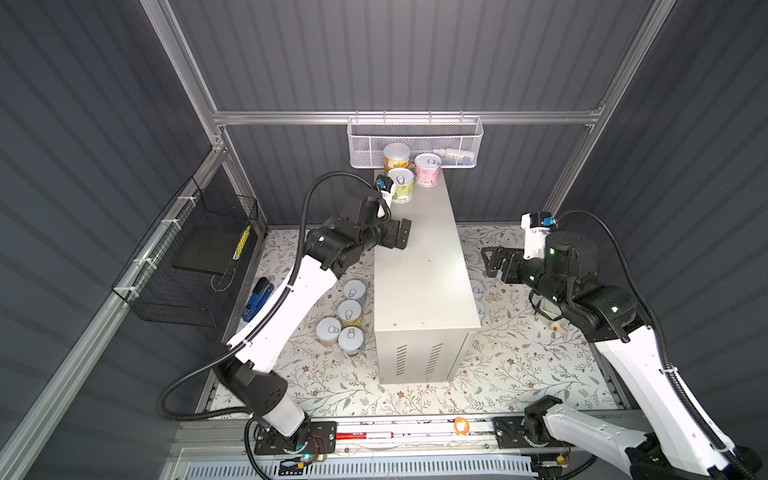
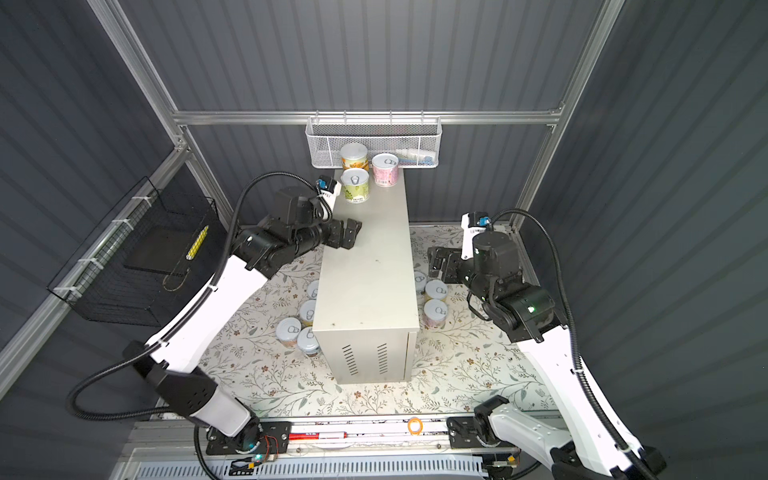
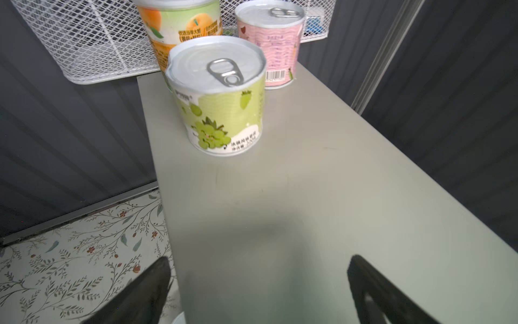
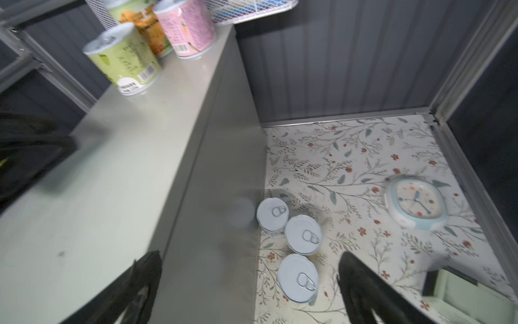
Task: Place and organize the canned foods onto the counter
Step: 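Release the green-labelled can and draw the left gripper back, then lower both grippers toward the remaining floor cans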
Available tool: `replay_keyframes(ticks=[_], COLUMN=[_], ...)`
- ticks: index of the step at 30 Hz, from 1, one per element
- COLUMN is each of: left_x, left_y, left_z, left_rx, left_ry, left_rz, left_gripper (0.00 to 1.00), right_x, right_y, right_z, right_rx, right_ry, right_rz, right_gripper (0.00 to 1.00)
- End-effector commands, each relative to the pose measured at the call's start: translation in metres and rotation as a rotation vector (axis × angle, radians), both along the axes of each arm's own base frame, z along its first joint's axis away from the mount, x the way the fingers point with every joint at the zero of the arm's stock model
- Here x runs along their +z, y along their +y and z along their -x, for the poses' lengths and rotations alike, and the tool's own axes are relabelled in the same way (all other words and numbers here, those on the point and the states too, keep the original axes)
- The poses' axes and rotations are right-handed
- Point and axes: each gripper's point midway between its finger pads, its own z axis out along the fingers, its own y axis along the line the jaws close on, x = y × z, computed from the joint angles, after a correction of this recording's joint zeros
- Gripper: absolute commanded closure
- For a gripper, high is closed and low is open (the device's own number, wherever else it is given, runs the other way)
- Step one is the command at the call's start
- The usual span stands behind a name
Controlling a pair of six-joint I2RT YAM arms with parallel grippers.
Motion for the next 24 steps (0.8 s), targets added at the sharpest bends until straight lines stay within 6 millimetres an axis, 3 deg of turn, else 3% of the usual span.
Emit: replay_keyframes(ticks=[1,5,8,10,15,18,24], left_x=[0.030,0.045,0.037,0.024,-0.029,-0.074,-0.140], left_y=[0.045,0.105,0.146,0.161,0.148,0.130,0.124], left_z=[0.038,0.075,0.090,0.093,0.090,0.089,0.102], left_rx=[0.077,0.251,0.401,0.463,0.440,0.393,0.370], left_ry=[-0.057,-0.081,-0.080,-0.061,0.048,0.150,0.316], left_rz=[0.033,0.078,0.028,-0.033,-0.022,0.026,-0.022], left_gripper=[0.00,0.00,0.01,0.01,0.01,0.01,0.04], right_x=[-0.035,-0.077,-0.096,-0.104,-0.130,-0.150,-0.188], right_y=[-0.017,-0.021,-0.024,-0.026,-0.025,-0.023,-0.015], right_z=[0.003,0.003,0.000,-0.004,-0.017,-0.024,-0.023], right_rx=[-0.080,-0.101,-0.129,-0.140,-0.126,-0.114,-0.090], right_ry=[0.080,0.164,0.201,0.215,0.298,0.353,0.466], right_rz=[0.026,-0.004,-0.018,-0.024,-0.048,-0.050,-0.056], right_gripper=[0.01,0.01,0.01,0.01,0.01,0.01,0.01])
